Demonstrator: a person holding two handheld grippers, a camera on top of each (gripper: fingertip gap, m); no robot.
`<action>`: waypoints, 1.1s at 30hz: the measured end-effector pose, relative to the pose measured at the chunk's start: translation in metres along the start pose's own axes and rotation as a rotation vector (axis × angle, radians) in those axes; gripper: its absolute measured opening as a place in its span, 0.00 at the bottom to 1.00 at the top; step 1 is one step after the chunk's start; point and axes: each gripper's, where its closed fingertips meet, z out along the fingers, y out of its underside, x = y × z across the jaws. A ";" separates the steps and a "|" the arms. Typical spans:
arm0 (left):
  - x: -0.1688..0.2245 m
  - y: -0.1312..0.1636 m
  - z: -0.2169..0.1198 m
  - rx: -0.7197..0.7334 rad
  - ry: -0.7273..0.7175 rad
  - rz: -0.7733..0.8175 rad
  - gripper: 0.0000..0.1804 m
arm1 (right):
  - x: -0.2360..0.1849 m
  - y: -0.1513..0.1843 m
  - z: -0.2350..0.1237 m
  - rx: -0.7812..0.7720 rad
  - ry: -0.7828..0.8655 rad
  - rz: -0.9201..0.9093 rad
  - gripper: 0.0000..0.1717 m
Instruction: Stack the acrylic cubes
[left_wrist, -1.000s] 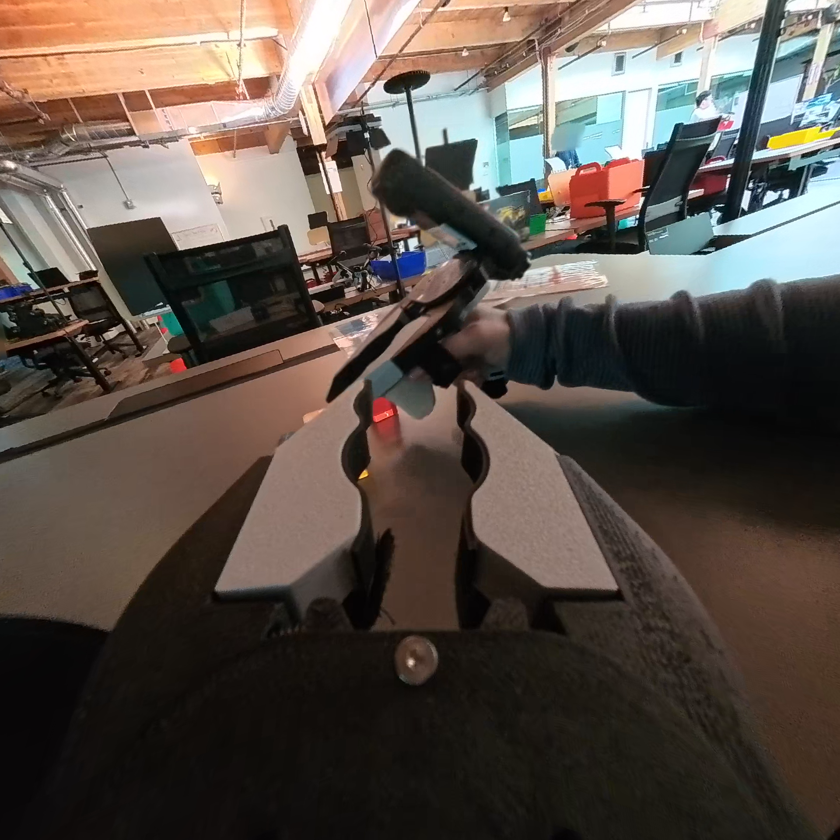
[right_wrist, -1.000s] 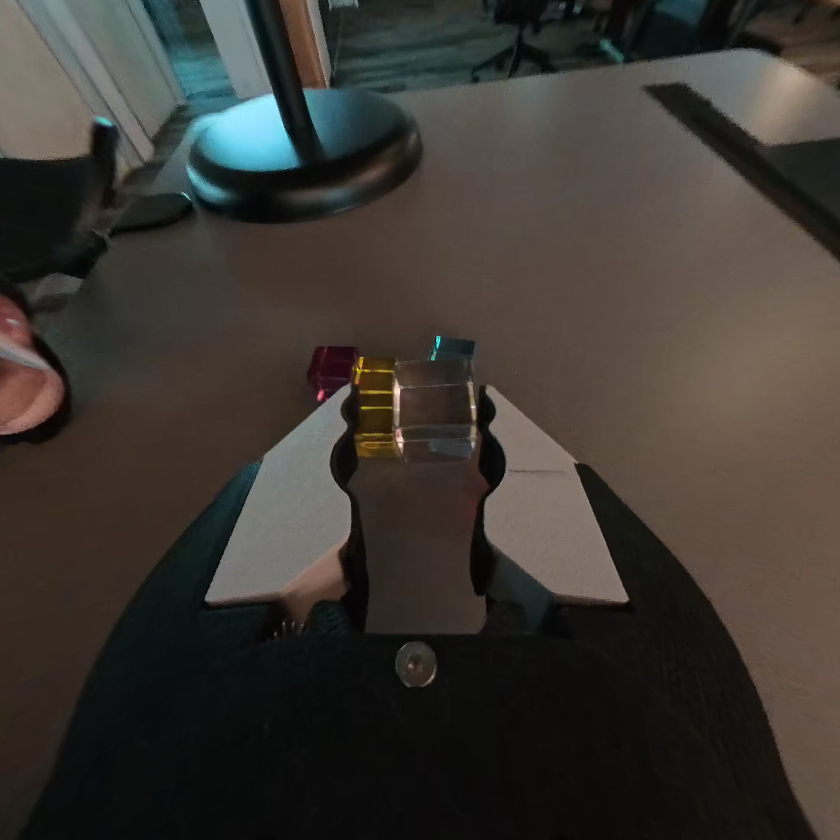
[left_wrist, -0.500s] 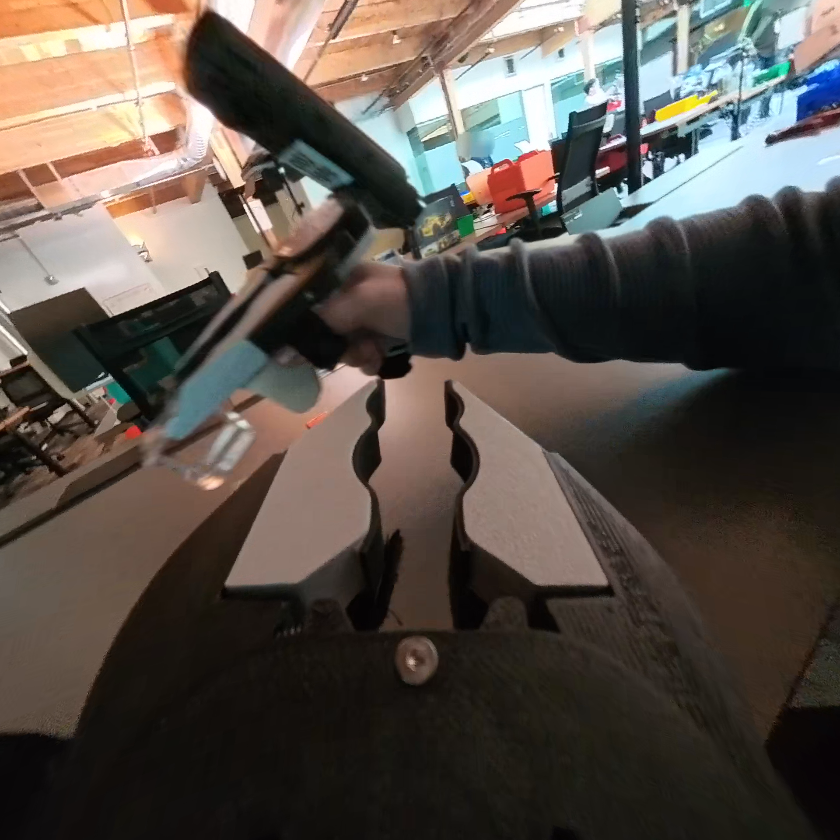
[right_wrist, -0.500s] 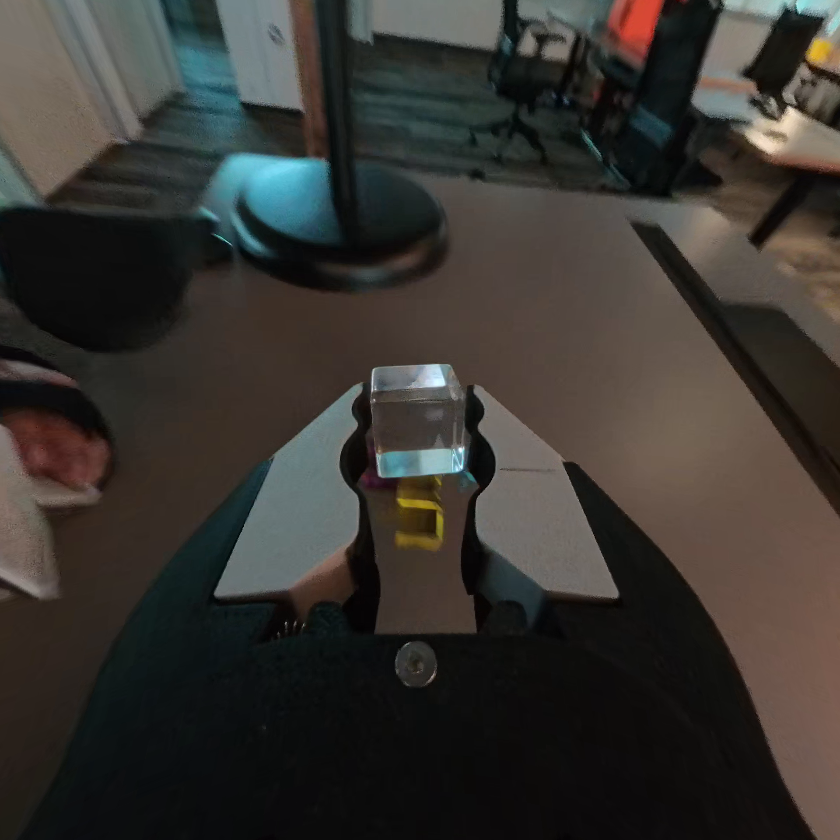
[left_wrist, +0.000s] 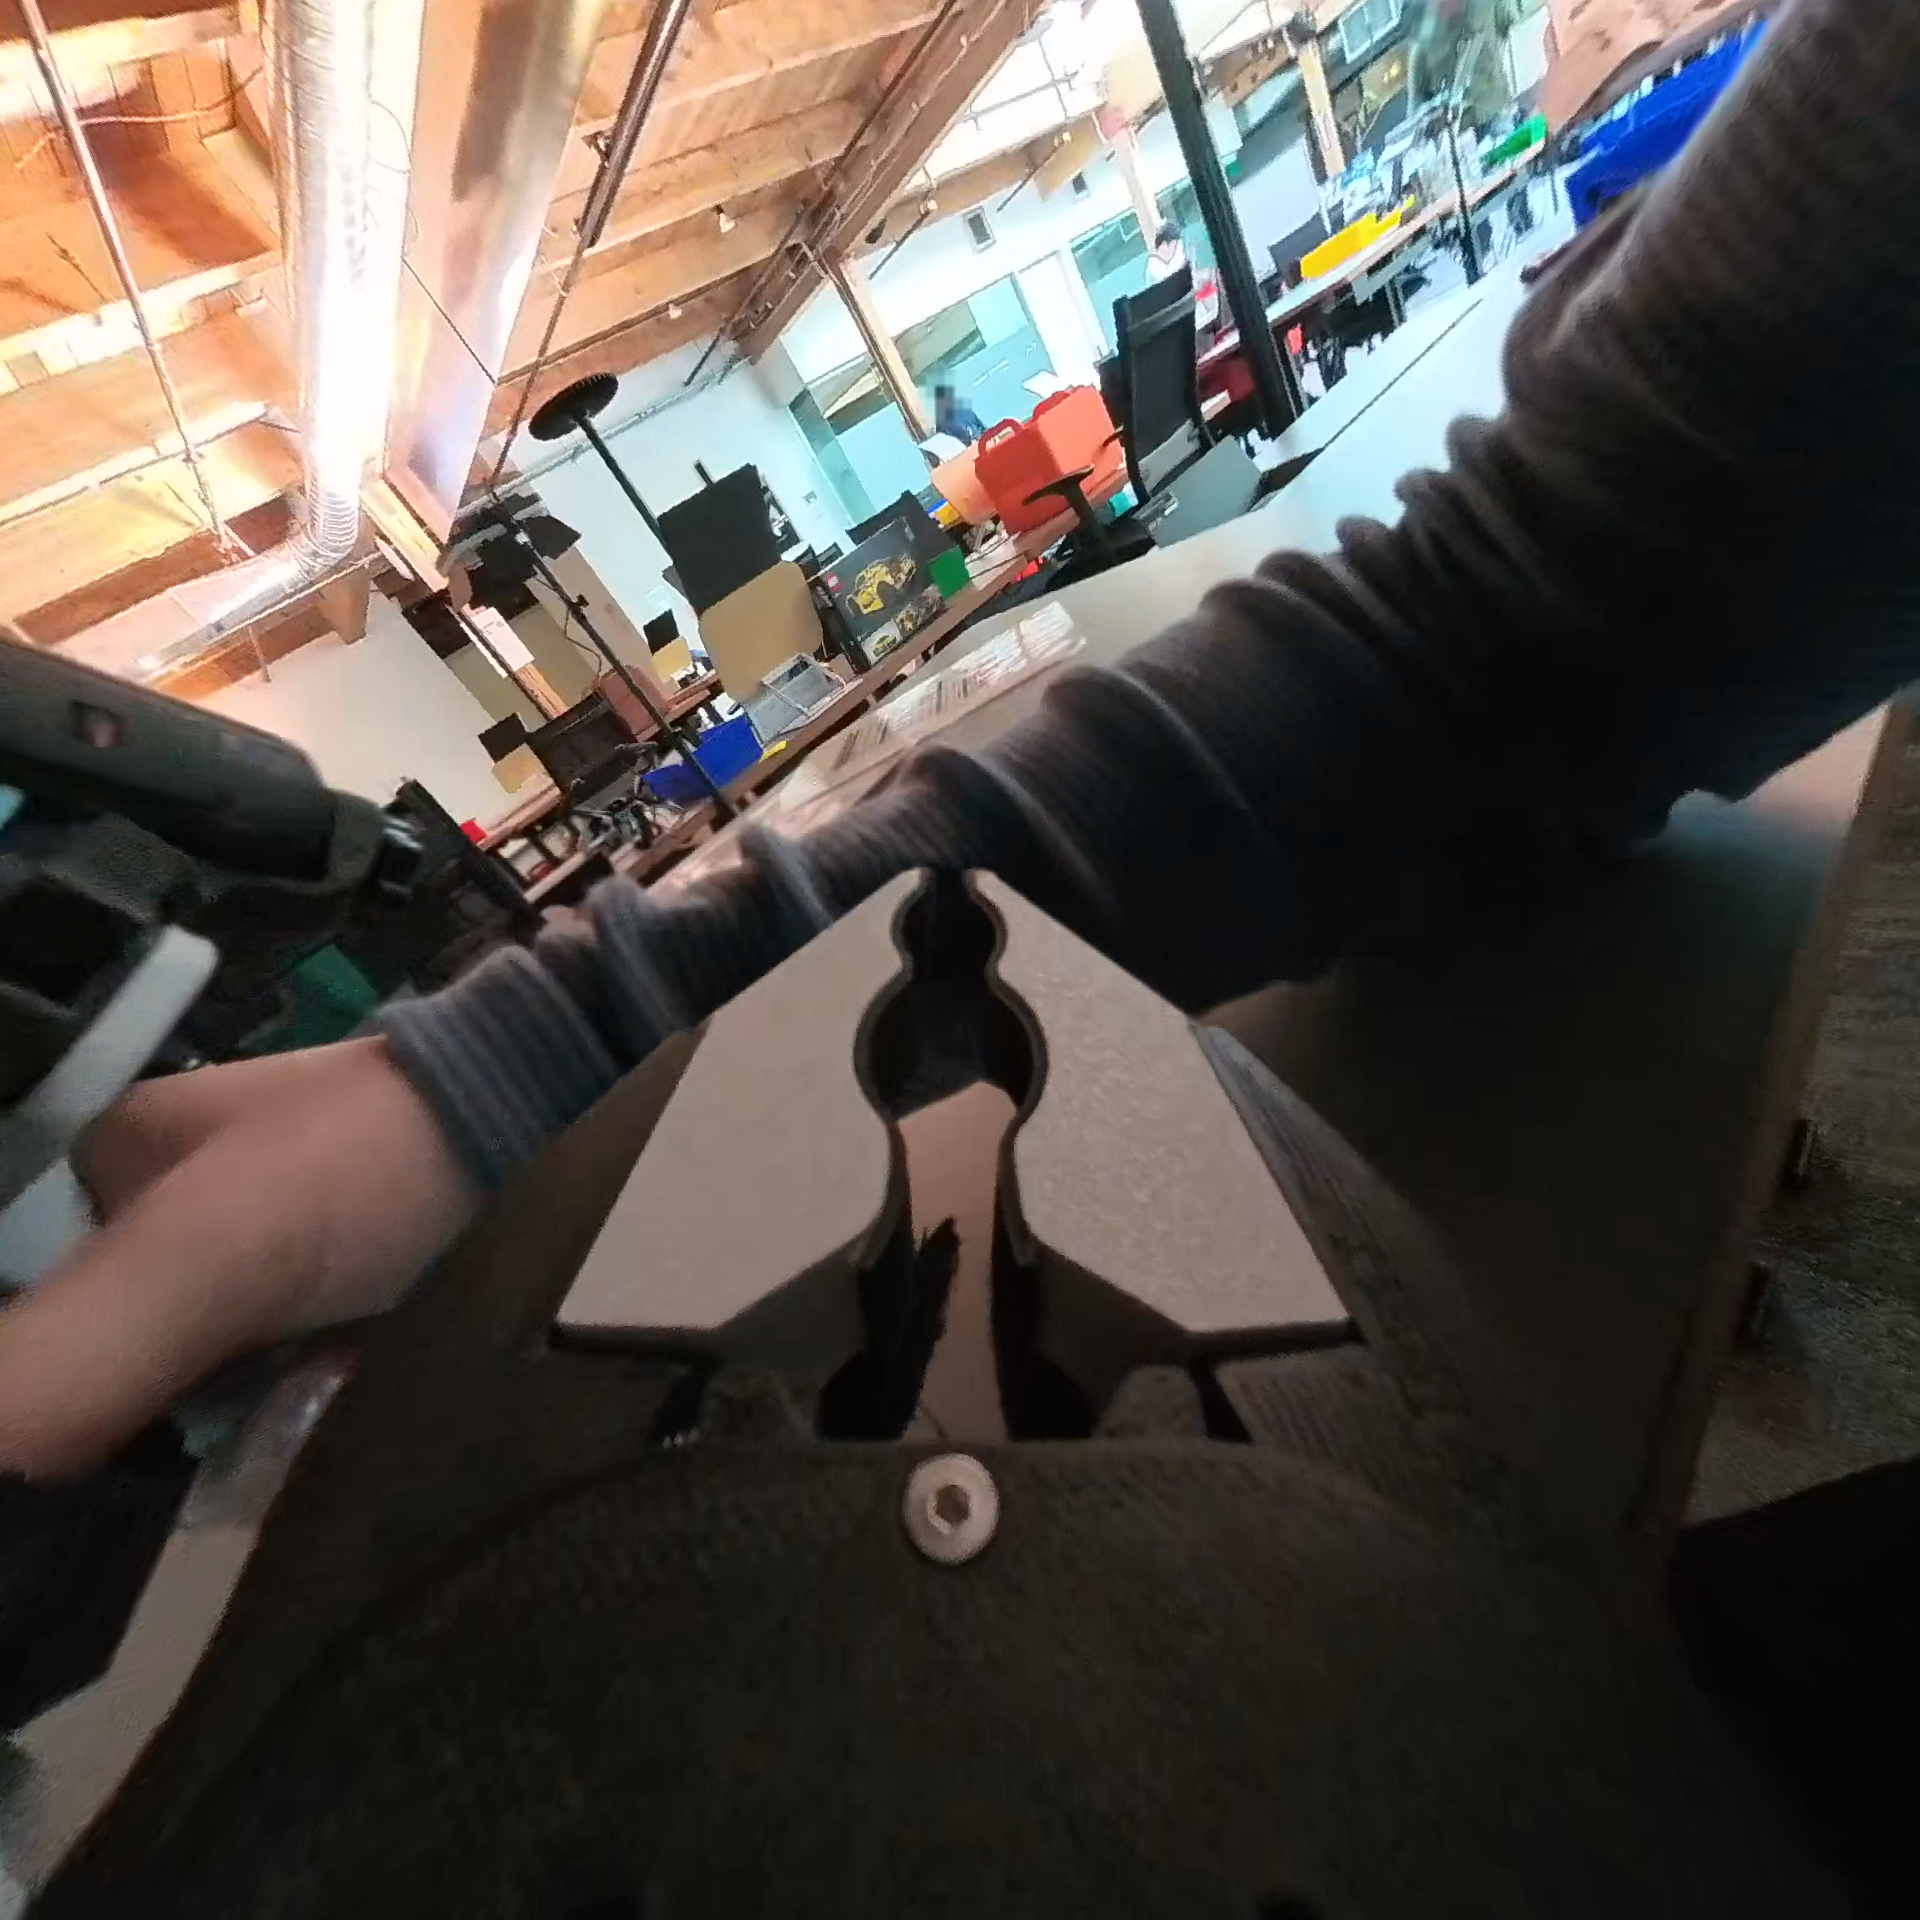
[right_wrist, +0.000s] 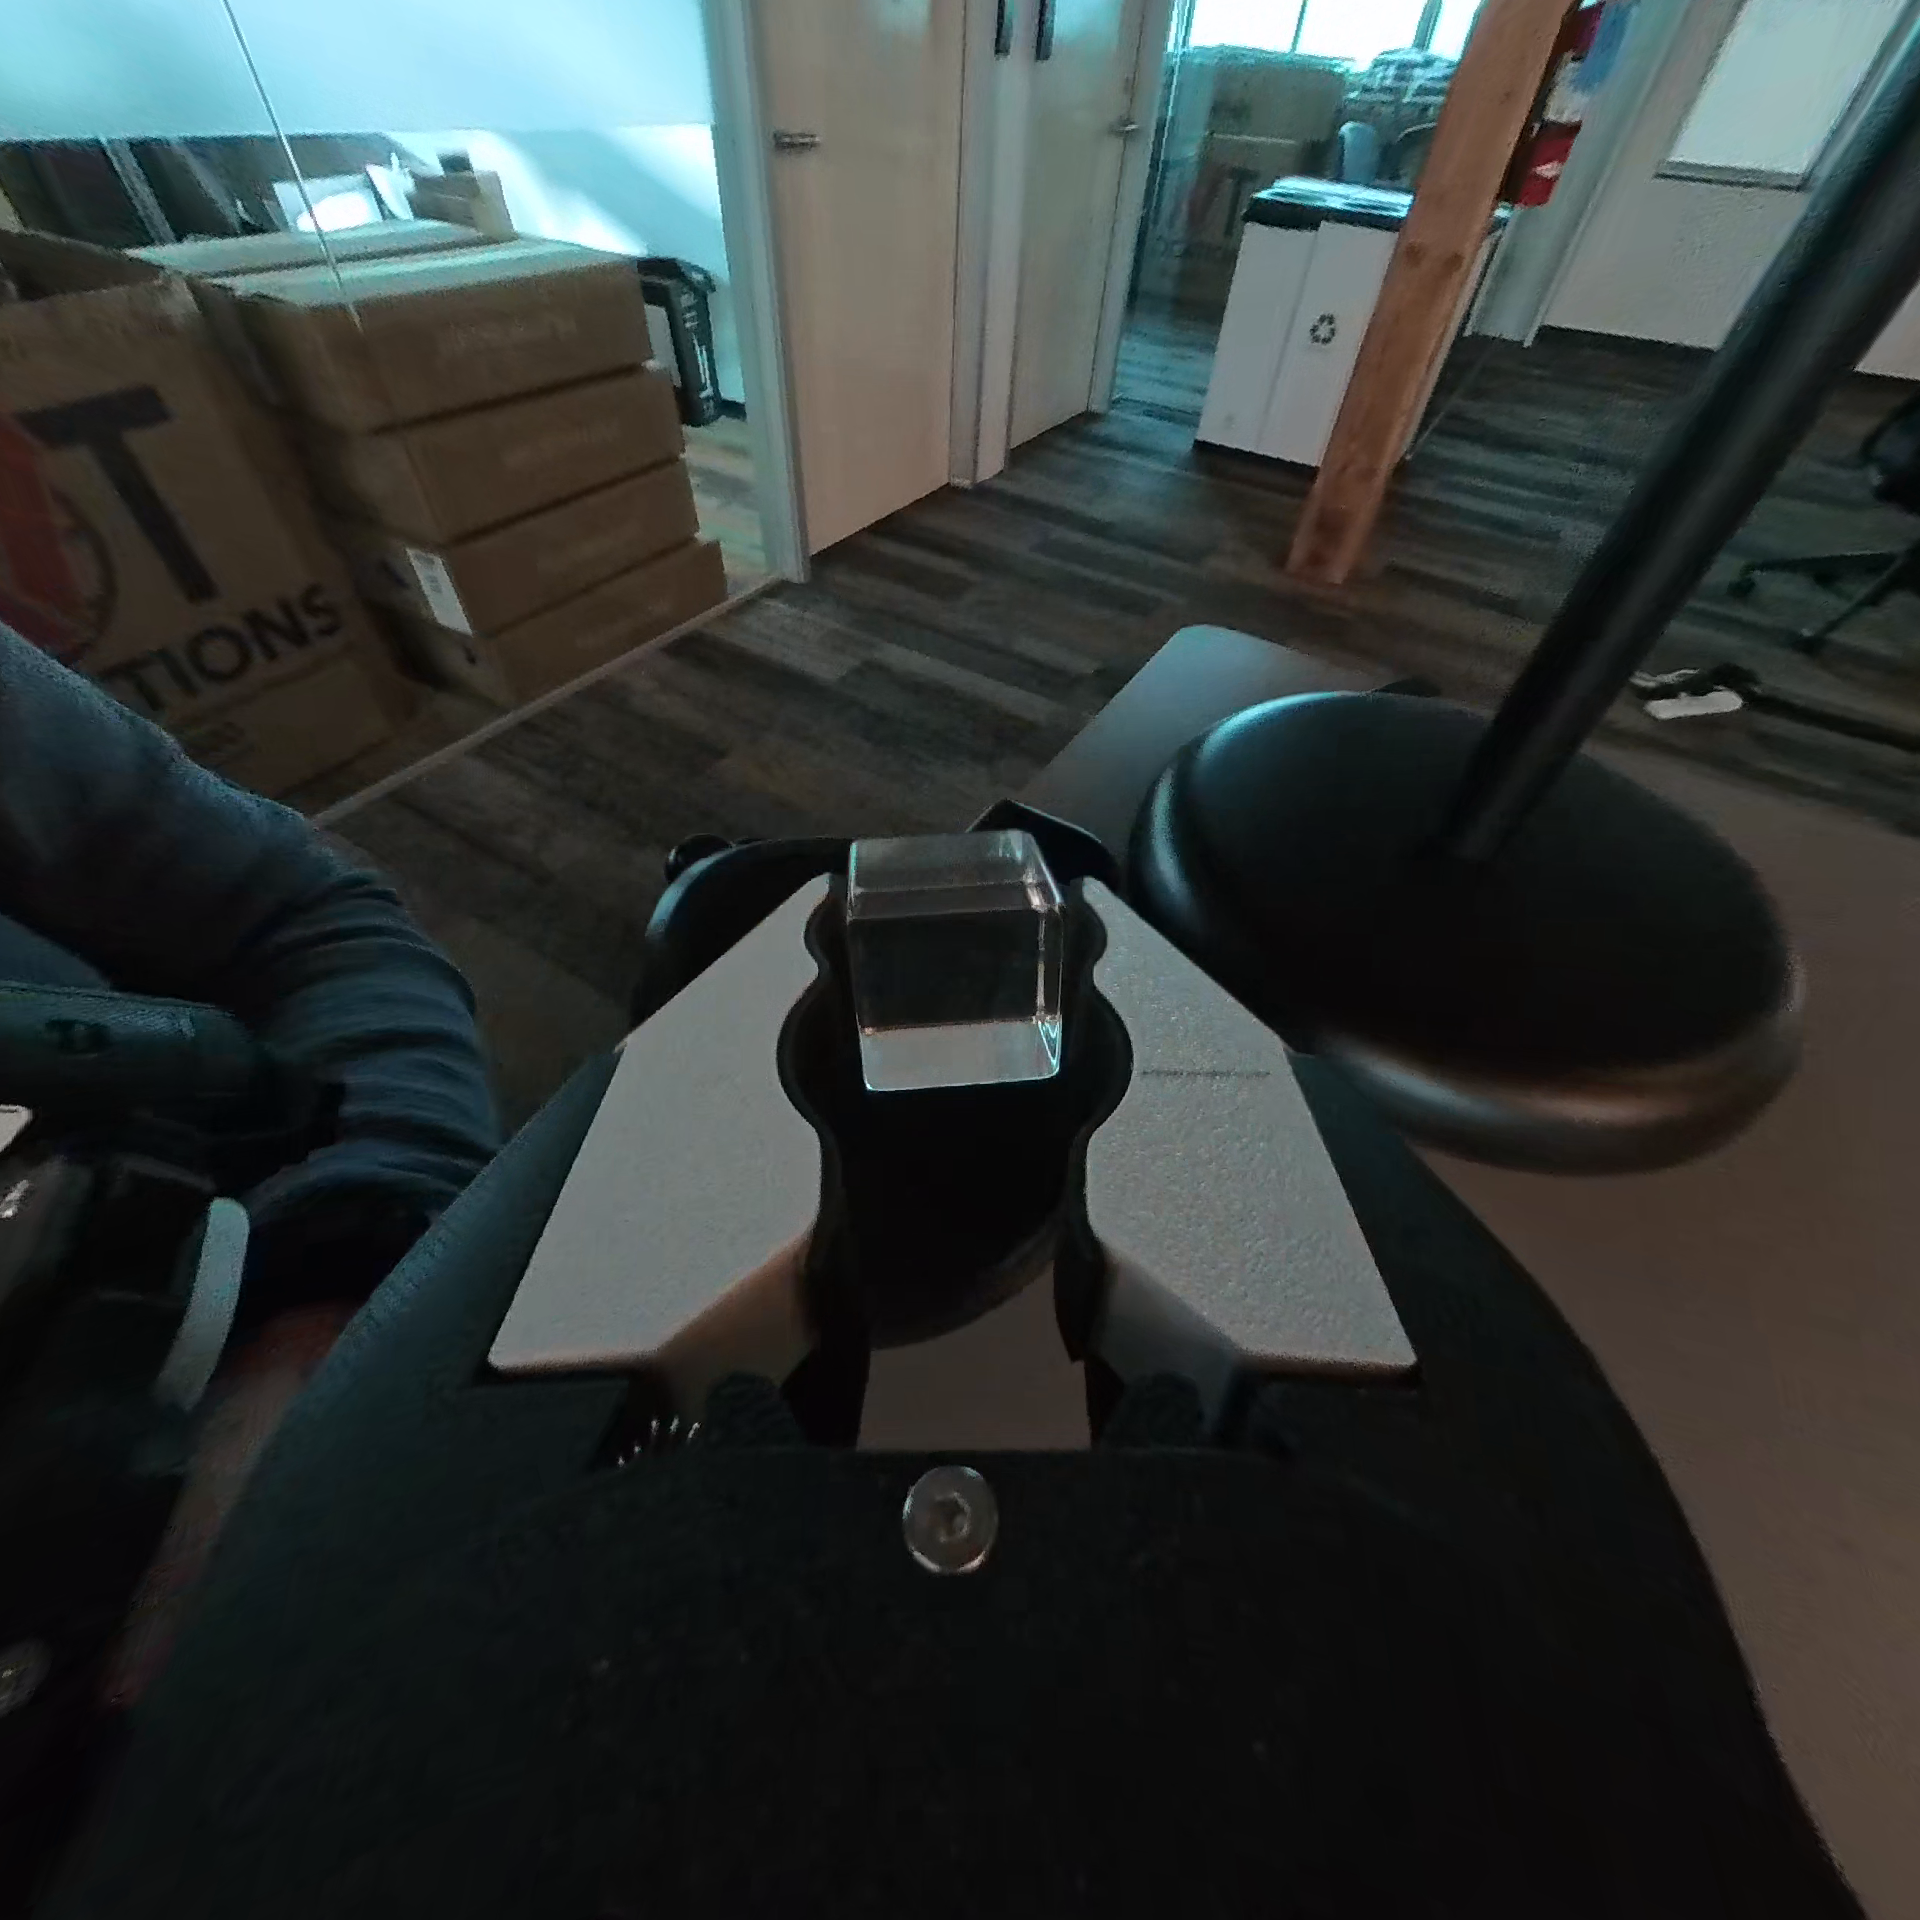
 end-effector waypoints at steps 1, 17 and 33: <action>-0.003 -0.001 -0.001 0.007 -0.008 -0.021 0.02 | 0.000 0.000 0.000 0.014 -0.003 0.006 0.23; -0.016 -0.002 -0.003 0.034 -0.036 -0.120 0.02 | -0.008 0.015 -0.010 -0.083 -0.005 -0.011 0.23; -0.019 0.000 -0.003 0.027 -0.054 -0.127 0.04 | 0.078 0.047 -0.136 -0.317 0.340 0.114 0.31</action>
